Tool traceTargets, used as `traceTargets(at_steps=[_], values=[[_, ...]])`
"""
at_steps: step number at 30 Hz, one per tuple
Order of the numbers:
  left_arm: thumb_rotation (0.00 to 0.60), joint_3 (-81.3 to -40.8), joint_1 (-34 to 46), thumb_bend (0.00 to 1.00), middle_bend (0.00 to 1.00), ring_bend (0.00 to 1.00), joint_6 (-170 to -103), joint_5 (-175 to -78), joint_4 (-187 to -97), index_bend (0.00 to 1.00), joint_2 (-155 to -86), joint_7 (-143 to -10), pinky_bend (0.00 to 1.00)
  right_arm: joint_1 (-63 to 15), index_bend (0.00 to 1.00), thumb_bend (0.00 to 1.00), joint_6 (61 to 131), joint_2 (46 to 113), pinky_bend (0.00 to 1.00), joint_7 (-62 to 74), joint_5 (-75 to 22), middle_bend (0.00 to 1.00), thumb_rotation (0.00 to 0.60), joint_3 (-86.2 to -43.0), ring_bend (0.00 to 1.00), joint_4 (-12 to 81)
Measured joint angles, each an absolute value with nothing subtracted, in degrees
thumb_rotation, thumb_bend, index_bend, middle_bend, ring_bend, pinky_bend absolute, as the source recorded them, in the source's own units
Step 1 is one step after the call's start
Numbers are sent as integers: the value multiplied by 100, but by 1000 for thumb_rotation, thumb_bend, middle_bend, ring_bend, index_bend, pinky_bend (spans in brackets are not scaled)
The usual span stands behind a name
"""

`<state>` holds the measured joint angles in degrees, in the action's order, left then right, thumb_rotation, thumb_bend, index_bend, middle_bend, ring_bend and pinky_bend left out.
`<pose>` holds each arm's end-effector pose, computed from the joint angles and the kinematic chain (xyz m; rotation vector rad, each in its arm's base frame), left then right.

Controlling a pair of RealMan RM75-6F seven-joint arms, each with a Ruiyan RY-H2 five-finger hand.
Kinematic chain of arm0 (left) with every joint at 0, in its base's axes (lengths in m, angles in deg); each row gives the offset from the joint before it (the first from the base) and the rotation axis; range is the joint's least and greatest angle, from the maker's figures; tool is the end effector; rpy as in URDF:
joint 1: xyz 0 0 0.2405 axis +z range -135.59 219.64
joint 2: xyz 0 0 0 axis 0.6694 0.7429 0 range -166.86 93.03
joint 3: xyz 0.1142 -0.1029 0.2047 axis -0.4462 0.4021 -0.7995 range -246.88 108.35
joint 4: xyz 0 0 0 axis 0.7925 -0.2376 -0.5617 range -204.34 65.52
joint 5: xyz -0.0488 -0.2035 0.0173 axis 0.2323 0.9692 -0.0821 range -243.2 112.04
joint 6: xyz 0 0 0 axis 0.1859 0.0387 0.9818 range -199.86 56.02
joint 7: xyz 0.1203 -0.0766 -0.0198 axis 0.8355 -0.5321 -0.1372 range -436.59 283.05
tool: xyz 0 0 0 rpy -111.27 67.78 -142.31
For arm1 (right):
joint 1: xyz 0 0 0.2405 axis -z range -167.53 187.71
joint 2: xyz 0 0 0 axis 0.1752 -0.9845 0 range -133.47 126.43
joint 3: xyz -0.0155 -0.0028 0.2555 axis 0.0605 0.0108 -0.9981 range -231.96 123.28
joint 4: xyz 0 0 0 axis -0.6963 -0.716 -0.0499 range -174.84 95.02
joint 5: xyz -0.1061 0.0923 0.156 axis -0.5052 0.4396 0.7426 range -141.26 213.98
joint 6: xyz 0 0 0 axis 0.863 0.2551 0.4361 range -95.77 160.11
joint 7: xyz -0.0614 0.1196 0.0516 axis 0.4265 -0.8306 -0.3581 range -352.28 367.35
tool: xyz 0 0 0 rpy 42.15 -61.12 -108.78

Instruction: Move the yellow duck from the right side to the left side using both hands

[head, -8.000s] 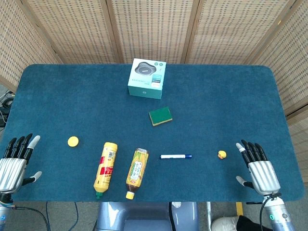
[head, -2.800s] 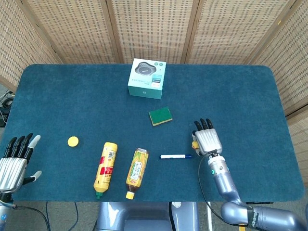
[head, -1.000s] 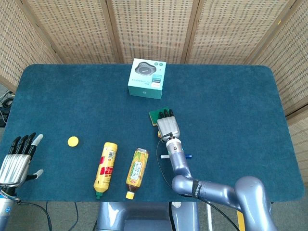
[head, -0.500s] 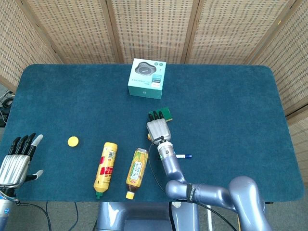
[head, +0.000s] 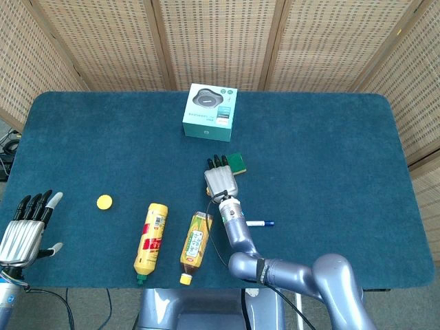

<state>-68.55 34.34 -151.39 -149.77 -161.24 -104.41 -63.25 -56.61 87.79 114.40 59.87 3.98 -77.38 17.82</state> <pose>-0.3104 0.1869 0.1241 -1.5351 -0.8336 -0.7072 -0.0222 -0.3903 -0.1267 1.8106 -0.8299 0.6886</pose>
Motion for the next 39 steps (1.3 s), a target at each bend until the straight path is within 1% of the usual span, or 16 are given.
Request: traceTargets(at_steps=[9, 15, 18, 19, 22, 32, 39], values=[[600, -6866, 3409, 105, 0, 0, -15095, -14957, -16139, 0, -10433, -6324, 0, -5636, 548, 175, 8703, 11413, 75, 6130, 554, 104, 600, -7723, 0, 1726], [600, -6884, 3410, 107, 0, 0, -15114, -14994, -16154, 0, -10428, -6316, 0, -5599, 512, 169, 8731, 11367, 57, 6199, 611, 62, 600, -7701, 0, 1813], [600, -6894, 3411, 107, 0, 0, -15126, -15025, -16159, 0, -10424, -6358, 0, -5589, 444, 169, 8744, 11358, 47, 6207, 608, 24, 600, -7688, 0, 1828], [600, -6896, 3411, 106, 0, 0, -15134, -15036, -16159, 0, -10419, -6371, 0, -5586, 405, 169, 8756, 11355, 41, 6212, 603, 9, 600, -7681, 0, 1834], [600, -6894, 3420, 107, 0, 0, -15153, -15028, -16151, 0, -10410, -6397, 0, -5571, 326, 167, 8778, 11336, 27, 6220, 582, 0, 600, -7660, 0, 1868], [600, -6898, 3424, 107, 0, 0, -15177, -15044, -16158, 0, -10392, -6420, 0, -5445, 267, 159, 8980, 11111, 3, 6346, 588, 0, 600, -7583, 0, 2261], [600, -6915, 3447, 107, 0, 0, -15214, -15064, -16169, 0, -10372, -6458, 0, -5103, 188, 137, 9438, 10589, 0, 6274, 360, 0, 600, -7457, 0, 3068]])
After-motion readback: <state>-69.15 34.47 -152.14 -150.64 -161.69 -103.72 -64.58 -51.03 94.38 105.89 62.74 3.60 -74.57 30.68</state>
